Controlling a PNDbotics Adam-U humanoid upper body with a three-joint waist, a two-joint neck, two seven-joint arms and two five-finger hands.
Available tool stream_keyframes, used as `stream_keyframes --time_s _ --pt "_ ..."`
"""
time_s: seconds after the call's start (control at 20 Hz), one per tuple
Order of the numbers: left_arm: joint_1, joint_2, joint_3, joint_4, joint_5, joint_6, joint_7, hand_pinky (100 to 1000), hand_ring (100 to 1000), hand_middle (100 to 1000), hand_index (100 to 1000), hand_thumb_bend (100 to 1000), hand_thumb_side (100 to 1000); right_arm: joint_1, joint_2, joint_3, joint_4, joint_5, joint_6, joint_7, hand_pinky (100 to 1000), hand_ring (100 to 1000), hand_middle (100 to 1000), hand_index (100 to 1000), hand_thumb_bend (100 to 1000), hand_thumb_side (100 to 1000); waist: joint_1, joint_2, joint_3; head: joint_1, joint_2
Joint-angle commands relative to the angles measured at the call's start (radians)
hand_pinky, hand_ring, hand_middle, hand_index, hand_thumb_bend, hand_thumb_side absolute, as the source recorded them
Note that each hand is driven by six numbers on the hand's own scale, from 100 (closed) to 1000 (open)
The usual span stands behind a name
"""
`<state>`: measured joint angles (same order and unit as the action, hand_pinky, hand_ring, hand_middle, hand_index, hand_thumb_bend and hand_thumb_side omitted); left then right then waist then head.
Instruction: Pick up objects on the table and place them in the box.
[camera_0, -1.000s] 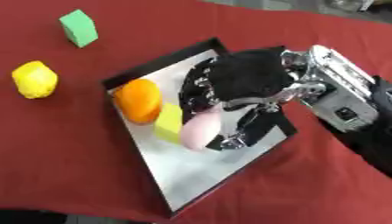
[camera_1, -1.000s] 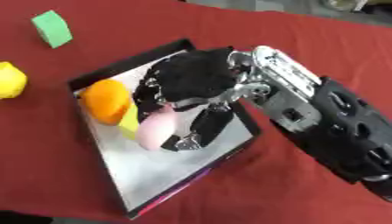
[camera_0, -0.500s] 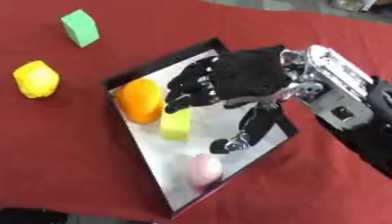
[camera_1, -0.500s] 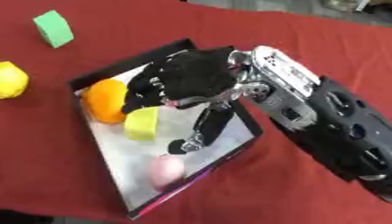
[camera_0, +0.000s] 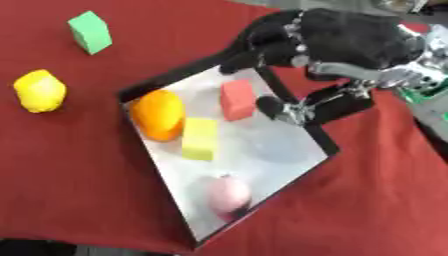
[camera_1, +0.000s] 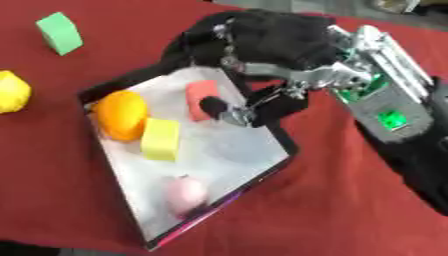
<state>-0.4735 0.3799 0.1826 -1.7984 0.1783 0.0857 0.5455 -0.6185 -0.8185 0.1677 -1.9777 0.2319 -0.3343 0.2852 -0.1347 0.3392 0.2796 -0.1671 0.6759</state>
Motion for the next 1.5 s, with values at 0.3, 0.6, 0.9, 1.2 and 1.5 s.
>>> stream_keyframes --time_s 0.3,0.6,0.9,1.2,1.5 --pt "0.0 0.036 0.022 -0.025 -0.013 -0.004 0.014 649 881 690 745 310 630 0.258 -0.056 -0.372 -0.022 -0.659 0.09 -0.354 926 813 846 883 100 539 0.026 -0.014 -0.032 0.022 -0.011" --pt "0.009 0.067 0.022 -0.03 -0.017 -0.002 0.016 650 884 695 750 303 628 0.45 0.055 -0.487 -0.022 -0.848 0.082 -0.345 927 779 830 860 100 575 0.04 -0.004 -0.042 0.029 -0.022" --pt "0.002 0.158 0.009 -0.032 -0.039 0.007 -0.001 655 888 730 780 295 601 0.513 0.151 -0.516 -0.022 -0.817 0.074 -0.304 921 767 814 852 100 583 0.061 0.001 -0.044 0.026 -0.025" --pt "-0.043 0.409 -0.059 -0.014 -0.194 0.062 -0.24 716 908 789 852 351 523 0.54 0.175 -0.522 -0.022 -0.761 0.08 -0.289 916 755 801 843 100 572 0.079 0.0 -0.048 0.014 -0.018" --pt "-0.104 0.674 -0.183 0.095 -0.271 0.085 -0.772 839 947 825 864 527 448 0.554 0.17 -0.517 -0.022 -0.73 0.087 -0.291 914 748 791 837 100 568 0.095 -0.009 -0.049 0.015 -0.005"
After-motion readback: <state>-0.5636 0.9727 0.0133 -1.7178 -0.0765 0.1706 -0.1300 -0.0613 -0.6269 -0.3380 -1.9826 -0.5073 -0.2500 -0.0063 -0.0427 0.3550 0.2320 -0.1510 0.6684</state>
